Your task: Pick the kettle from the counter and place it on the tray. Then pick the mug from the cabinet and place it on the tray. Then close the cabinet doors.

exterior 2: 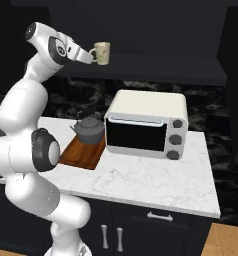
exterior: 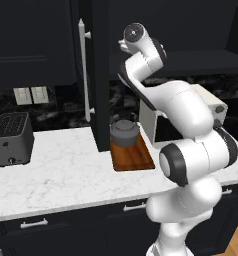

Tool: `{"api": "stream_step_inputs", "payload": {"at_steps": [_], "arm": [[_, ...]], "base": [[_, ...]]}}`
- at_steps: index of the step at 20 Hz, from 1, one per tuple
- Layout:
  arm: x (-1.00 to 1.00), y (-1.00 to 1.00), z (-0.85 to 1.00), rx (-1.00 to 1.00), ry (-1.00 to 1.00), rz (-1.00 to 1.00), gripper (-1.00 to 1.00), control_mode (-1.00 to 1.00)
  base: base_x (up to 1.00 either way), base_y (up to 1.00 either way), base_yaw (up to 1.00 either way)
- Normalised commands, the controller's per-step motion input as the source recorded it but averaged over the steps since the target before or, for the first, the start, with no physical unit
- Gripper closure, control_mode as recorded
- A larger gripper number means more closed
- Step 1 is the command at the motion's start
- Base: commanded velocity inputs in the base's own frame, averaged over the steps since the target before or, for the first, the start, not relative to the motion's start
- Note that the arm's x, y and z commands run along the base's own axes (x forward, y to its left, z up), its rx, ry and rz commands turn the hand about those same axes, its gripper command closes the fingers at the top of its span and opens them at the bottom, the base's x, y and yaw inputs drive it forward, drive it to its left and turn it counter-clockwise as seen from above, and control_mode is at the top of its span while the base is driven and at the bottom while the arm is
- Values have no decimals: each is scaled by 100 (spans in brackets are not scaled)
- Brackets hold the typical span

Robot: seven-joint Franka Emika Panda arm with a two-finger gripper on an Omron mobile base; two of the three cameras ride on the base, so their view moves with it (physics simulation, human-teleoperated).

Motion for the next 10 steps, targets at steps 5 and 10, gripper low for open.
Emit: {"api": "stream_step_inputs", "payload": {"at_steps": [5,10], "arm": [[17,-3,-4,0,1,0,-100,-100],[17,-6,-6,0,1,0,-100,-100]], "base": [[0,0,0],[0,0,0]]}}
